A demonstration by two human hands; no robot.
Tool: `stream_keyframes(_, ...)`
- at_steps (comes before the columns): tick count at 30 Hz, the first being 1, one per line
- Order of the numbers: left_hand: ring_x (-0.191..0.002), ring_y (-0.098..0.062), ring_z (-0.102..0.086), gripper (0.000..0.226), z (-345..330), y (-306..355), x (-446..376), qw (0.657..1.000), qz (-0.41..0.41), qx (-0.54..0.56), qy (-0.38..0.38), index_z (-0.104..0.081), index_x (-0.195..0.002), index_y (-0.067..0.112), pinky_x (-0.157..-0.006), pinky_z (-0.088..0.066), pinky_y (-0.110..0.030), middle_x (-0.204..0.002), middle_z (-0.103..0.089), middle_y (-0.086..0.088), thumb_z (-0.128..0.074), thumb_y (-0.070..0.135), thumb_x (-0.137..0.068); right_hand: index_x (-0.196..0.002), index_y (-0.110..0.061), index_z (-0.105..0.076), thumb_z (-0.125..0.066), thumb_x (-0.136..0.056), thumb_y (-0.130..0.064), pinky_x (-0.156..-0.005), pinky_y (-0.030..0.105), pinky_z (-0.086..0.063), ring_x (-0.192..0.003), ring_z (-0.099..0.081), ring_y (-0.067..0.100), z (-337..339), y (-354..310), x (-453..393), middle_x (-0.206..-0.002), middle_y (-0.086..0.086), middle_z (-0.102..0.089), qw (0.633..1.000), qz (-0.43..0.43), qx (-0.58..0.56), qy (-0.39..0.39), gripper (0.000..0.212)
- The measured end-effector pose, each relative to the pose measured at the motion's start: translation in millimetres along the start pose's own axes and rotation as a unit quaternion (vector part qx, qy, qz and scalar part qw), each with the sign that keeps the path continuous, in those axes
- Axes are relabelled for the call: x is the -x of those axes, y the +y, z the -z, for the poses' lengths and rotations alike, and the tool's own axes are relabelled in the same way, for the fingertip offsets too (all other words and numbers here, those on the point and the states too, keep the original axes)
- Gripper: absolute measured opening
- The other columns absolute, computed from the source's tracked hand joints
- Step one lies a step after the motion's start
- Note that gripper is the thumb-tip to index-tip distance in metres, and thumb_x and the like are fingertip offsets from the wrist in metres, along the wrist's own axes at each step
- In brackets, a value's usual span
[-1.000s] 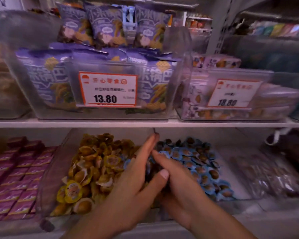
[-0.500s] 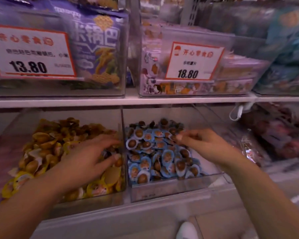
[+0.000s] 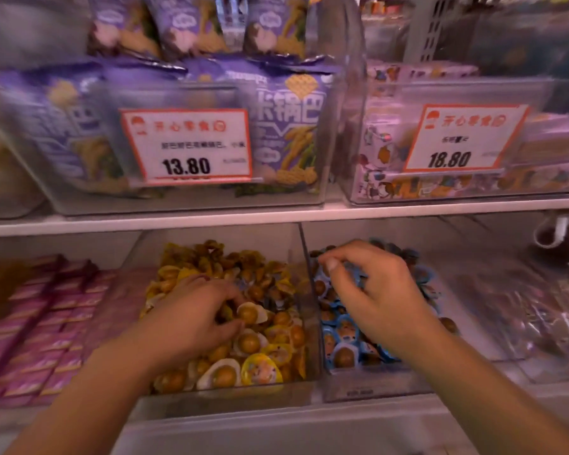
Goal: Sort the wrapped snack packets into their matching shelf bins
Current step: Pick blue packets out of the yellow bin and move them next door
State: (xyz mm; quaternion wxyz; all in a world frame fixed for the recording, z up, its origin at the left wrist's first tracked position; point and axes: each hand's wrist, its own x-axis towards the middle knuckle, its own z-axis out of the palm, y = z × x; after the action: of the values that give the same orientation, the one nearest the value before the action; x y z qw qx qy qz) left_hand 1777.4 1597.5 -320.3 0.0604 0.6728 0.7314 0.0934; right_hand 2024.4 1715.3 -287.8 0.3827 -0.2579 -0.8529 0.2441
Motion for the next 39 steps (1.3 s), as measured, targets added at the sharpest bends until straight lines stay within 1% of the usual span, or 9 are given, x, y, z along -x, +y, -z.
stream_keyframes(4, -0.083, 0.003, -0.055, 0.018, 13.4, -10.9, 16.2, 0.998, 0.020, 0.052, 0.034, -0.056, -0.080, 0.044, -0.072, -0.042, -0.014, -0.079, -0.057, 0.024, -0.058, 0.060, -0.071, -0.106, -0.015, -0.073, -0.058, -0.094, -0.018, -0.088, 0.019, -0.046, -0.098, -0.058, 0.008, -19.7, -17.0, -7.1, -0.098, -0.005, -0.067, 0.994, 0.033, 0.061, -0.086, 0.020)
stream_keyframes(9, -0.078, 0.000, -0.059, 0.024, 30.6, -21.4, 29.6, 0.997, 0.047, 0.031, 0.046, -0.063, -0.078, 0.032, -0.072, -0.049, -0.025, -0.074, -0.063, 0.015, -0.058, 0.053, -0.068, -0.114, -0.019, -0.067, -0.053, -0.087, -0.020, -0.102, 0.037, -0.043, -0.108, -0.058, 0.025, -43.2, -33.4, -16.5, -0.111, 0.003, -0.066, 0.934, 0.081, 0.259, -0.231, 0.030)
stream_keyframes(11, -0.082, -0.008, -0.062, 0.029, 34.4, -27.0, 35.0, 0.996, 0.063, -0.005, 0.057, -0.064, -0.083, 0.031, -0.075, -0.049, -0.025, -0.079, -0.066, 0.013, -0.054, 0.054, -0.068, -0.120, -0.022, -0.059, -0.048, -0.085, -0.026, -0.093, 0.040, -0.050, -0.109, -0.058, 0.027, -63.2, -44.9, -26.5, -0.119, 0.004, -0.060, 0.935, 0.018, 0.226, -0.272, 0.037)
stream_keyframes(15, -0.093, -0.020, -0.062, 0.035, 22.3, -24.4, 40.0, 0.986, 0.087, -0.094, 0.104, -0.066, -0.089, 0.027, -0.089, -0.046, -0.033, -0.091, -0.066, 0.005, -0.044, 0.052, -0.079, -0.129, -0.014, -0.053, -0.047, -0.092, -0.030, -0.104, 0.041, -0.045, -0.125, -0.050, 0.036, -121.1, -36.5, -57.5, -0.136, 0.017, -0.052, 0.900, -0.170, 0.200, -0.349, 0.041)
stream_keyframes(20, -0.106, -0.028, -0.057, 0.032, 4.7, -23.3, 42.3, 0.978, 0.090, -0.122, 0.141, -0.065, -0.114, 0.024, -0.099, -0.040, -0.042, -0.119, -0.060, -0.002, -0.049, 0.037, -0.089, -0.137, -0.014, -0.054, -0.025, -0.105, -0.036, -0.113, 0.034, -0.032, -0.136, -0.042, 0.030, -166.1, -8.7, -64.6, -0.149, 0.017, -0.046, 0.890, -0.256, 0.104, -0.362, 0.049)
stream_keyframes(27, -0.113, -0.022, -0.055, 0.058, 7.8, -16.5, 68.7, 0.992, 0.035, -0.080, 0.087, -0.058, -0.122, 0.032, -0.103, -0.036, -0.040, -0.124, -0.058, 0.006, -0.022, 0.064, -0.090, -0.108, -0.022, -0.071, -0.057, -0.081, -0.050, -0.091, 0.030, -0.047, -0.107, -0.061, 0.018, -170.0, -7.7, -68.5, -0.120, 0.000, -0.067, 0.895, -0.359, -0.052, -0.259, 0.041)
stream_keyframes(31, -0.122, -0.024, -0.042, 0.064, 2.7, -10.7, 77.5, 0.990, 0.076, -0.095, 0.067, -0.043, -0.135, 0.028, -0.100, -0.039, -0.039, -0.136, -0.045, 0.002, -0.048, 0.066, -0.084, -0.107, -0.023, -0.074, -0.075, -0.063, -0.054, -0.067, 0.022, -0.055, -0.083, -0.073, 0.012, -166.9, -5.7, -71.8, -0.092, -0.007, -0.076, 0.875, -0.395, -0.128, -0.249, 0.055)
stream_keyframes(34, -0.119, -0.027, -0.037, 0.058, 0.1, -2.7, 71.3, 0.984, 0.135, -0.085, 0.084, -0.040, -0.136, 0.025, -0.098, -0.040, -0.040, -0.133, -0.043, -0.005, -0.049, 0.058, -0.089, -0.105, -0.026, -0.075, -0.077, -0.050, -0.058, -0.087, 0.035, -0.058, -0.091, -0.073, 0.017, -168.5, -1.9, -75.8, -0.100, -0.002, -0.076, 0.865, -0.394, -0.128, -0.284, 0.064)
stream_keyframes(39, -0.117, -0.033, -0.040, 0.051, -8.6, 5.8, 63.7, 0.978, 0.189, -0.063, 0.057, -0.036, -0.133, 0.024, -0.097, -0.038, -0.044, -0.138, -0.031, -0.010, -0.050, 0.044, -0.088, -0.106, -0.025, -0.076, -0.078, -0.048, -0.042, -0.094, 0.043, -0.056, -0.098, -0.071, 0.024, -171.2, -7.7, -84.3, -0.104, 0.004, -0.075, 0.849, -0.377, -0.108, -0.355, 0.060)
